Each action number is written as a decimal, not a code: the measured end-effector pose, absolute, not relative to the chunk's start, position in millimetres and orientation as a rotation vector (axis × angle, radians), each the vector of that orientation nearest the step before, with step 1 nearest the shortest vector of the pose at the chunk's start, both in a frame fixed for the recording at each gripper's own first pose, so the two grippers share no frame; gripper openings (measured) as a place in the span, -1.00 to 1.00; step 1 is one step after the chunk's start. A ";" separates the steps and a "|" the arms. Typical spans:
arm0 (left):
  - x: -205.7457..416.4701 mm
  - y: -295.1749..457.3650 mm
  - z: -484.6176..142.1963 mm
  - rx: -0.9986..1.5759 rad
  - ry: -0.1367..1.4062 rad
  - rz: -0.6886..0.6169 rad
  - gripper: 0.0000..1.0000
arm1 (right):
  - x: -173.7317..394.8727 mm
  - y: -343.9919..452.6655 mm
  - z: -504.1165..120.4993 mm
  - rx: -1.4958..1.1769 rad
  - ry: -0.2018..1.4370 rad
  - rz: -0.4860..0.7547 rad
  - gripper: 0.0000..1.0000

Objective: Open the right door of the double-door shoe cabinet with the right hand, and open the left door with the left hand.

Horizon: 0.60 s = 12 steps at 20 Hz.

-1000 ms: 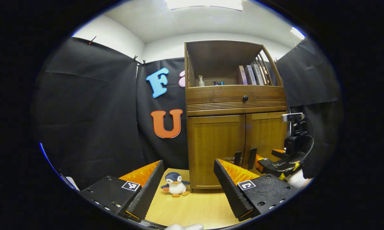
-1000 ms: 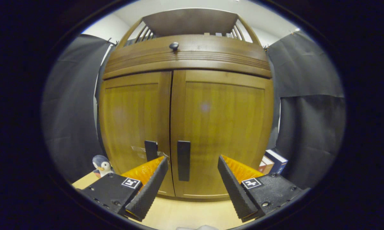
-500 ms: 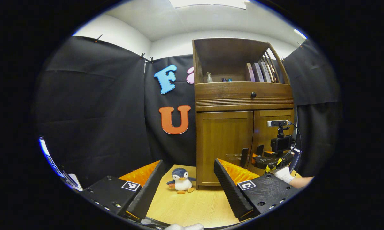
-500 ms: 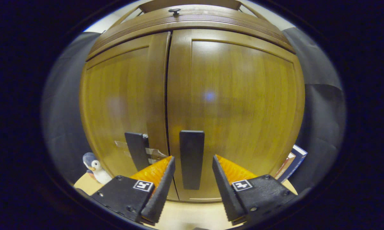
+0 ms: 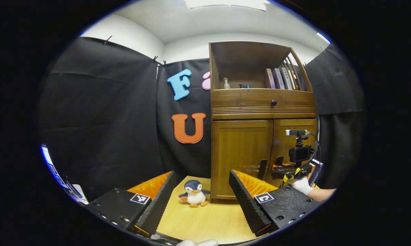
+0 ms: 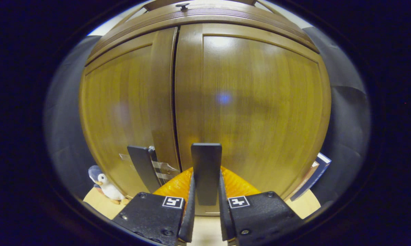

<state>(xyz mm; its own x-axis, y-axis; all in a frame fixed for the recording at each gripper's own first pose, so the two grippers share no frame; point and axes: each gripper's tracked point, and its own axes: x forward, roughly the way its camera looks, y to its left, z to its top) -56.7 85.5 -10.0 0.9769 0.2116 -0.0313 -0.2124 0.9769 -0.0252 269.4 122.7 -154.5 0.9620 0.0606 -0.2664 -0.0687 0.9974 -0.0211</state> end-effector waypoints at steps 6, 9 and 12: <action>-61.5 88.5 -11.5 -0.038 0.016 0.213 0.89 | 263.0 123.9 -151.2 -0.023 0.298 0.116 -0.42; -65.4 90.7 -12.7 -0.029 0.014 0.213 0.90 | 256.6 123.5 -148.3 -0.030 0.307 0.136 -0.43; -67.9 88.2 -13.4 -0.022 0.005 0.204 0.89 | 247.2 118.5 -148.4 -0.042 0.302 0.145 -0.43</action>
<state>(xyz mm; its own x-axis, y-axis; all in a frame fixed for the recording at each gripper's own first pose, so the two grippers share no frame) -67.9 88.2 -13.4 0.9792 0.2027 -0.0068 -0.2028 0.9790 -0.0212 247.2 118.5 -148.4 0.9444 0.1360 -0.2993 -0.1485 0.9887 -0.0194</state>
